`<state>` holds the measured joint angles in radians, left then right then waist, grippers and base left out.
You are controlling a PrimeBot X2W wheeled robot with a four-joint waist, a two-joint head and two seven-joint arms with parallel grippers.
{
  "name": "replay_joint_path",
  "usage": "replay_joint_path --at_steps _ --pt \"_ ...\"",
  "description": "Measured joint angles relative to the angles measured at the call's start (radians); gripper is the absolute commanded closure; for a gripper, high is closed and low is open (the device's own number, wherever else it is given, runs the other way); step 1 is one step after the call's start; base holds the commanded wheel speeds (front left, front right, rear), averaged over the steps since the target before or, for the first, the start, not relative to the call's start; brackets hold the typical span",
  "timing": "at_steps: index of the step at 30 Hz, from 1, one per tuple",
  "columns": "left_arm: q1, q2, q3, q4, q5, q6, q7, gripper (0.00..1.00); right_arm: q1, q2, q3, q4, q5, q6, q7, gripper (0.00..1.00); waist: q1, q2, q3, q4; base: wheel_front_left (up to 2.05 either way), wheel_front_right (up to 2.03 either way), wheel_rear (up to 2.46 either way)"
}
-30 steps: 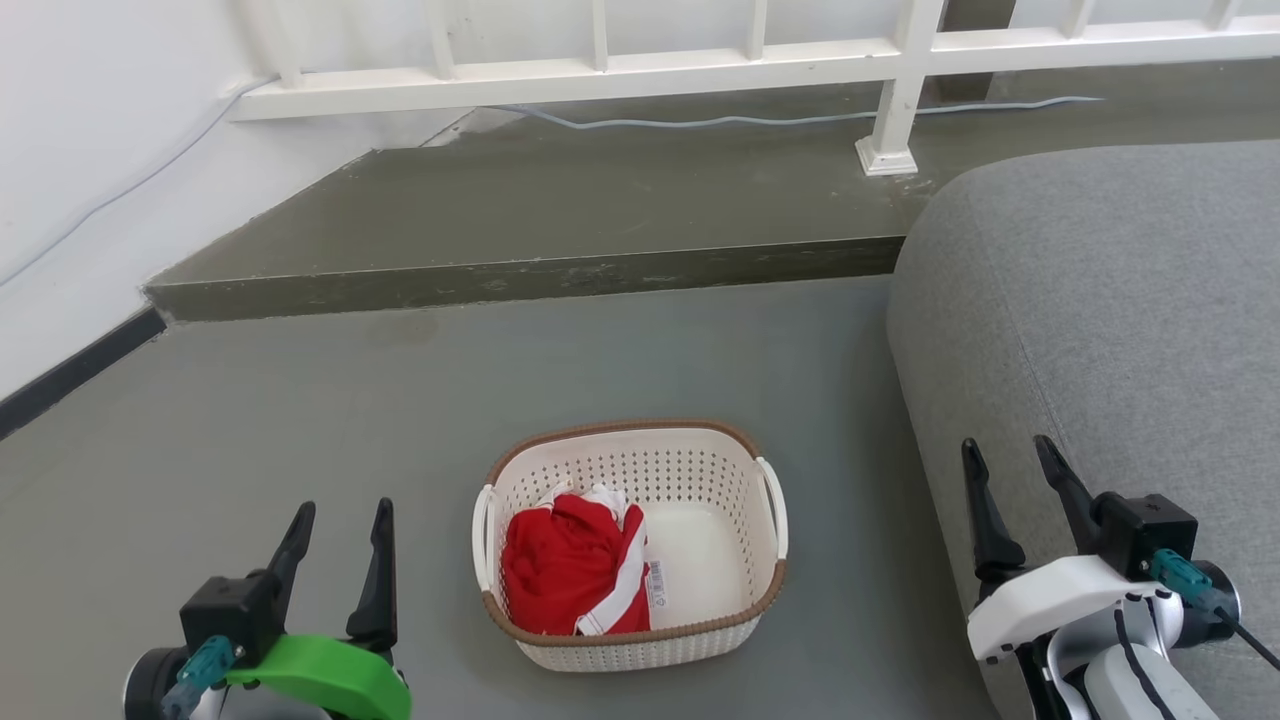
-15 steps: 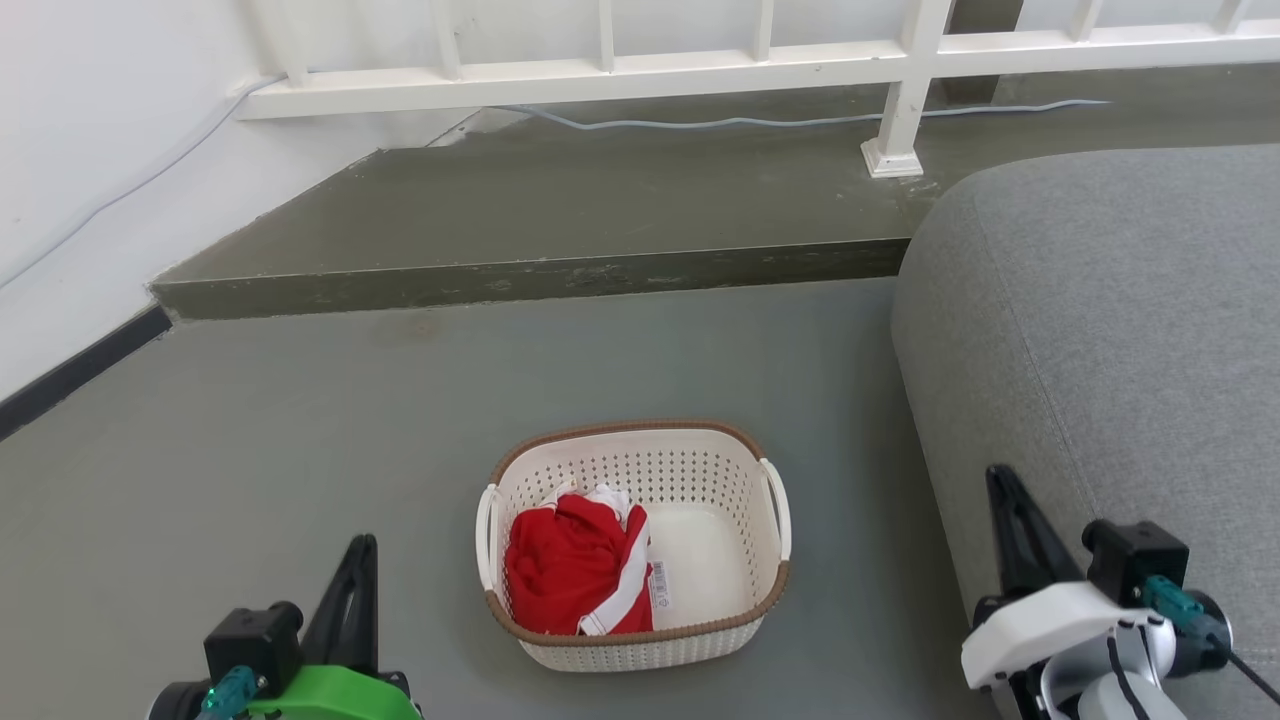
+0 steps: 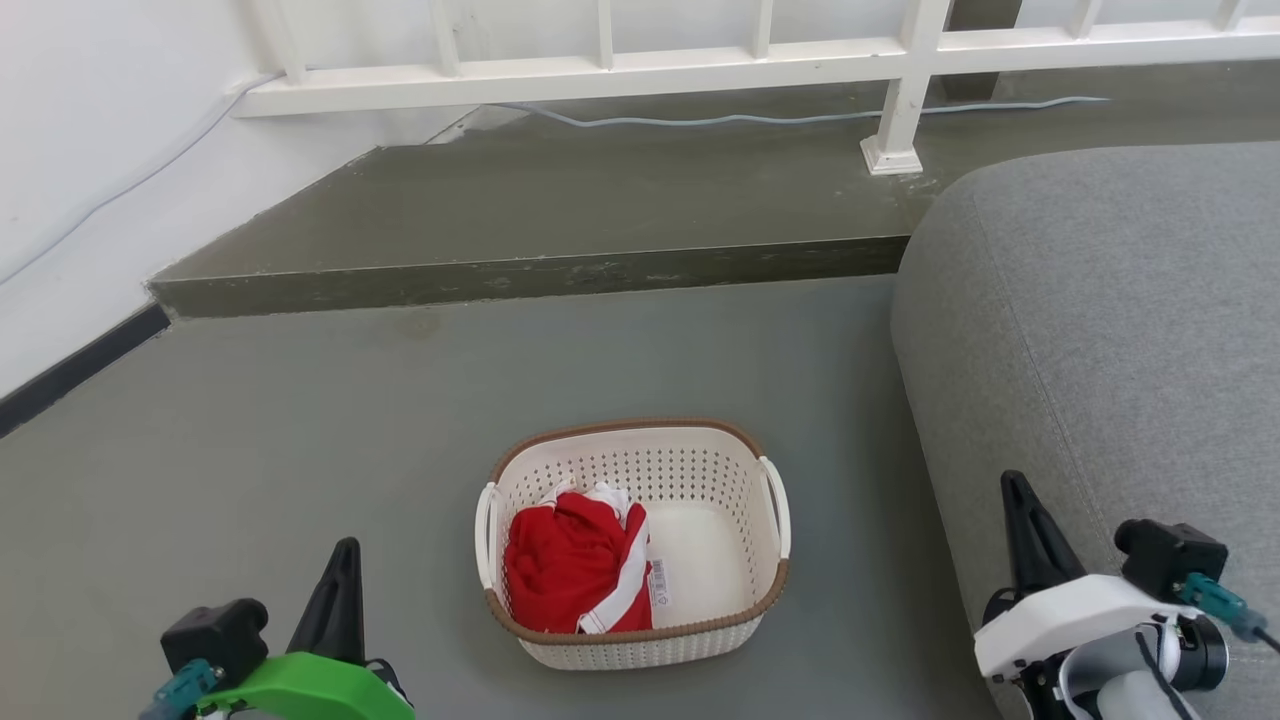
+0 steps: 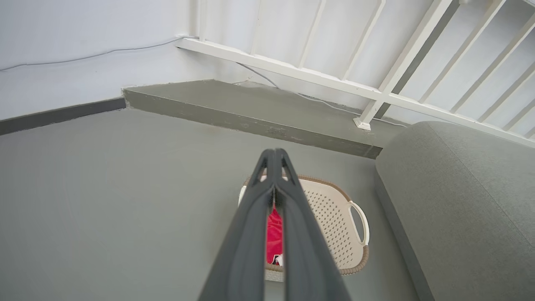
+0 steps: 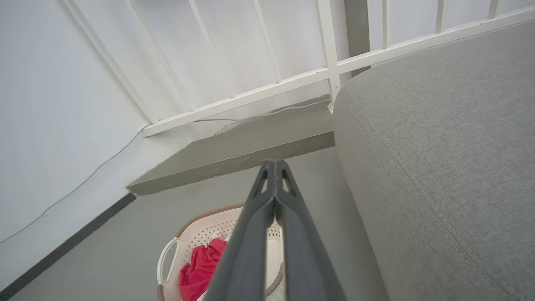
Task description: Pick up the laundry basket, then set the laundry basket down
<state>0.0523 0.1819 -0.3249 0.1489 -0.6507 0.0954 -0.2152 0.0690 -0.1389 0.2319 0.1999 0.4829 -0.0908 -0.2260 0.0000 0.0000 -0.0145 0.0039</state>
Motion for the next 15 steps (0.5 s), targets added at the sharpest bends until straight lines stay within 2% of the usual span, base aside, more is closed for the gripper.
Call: replay_joint_path --at_steps 15 --pt "-0.001 -0.018 0.063 0.007 -0.165 -0.035 0.053 1.0 -0.005 0.016 -0.06 0.001 0.207 0.03 0.056 1.0 0.0 0.0 0.004 0.0 0.0 0.0 0.0"
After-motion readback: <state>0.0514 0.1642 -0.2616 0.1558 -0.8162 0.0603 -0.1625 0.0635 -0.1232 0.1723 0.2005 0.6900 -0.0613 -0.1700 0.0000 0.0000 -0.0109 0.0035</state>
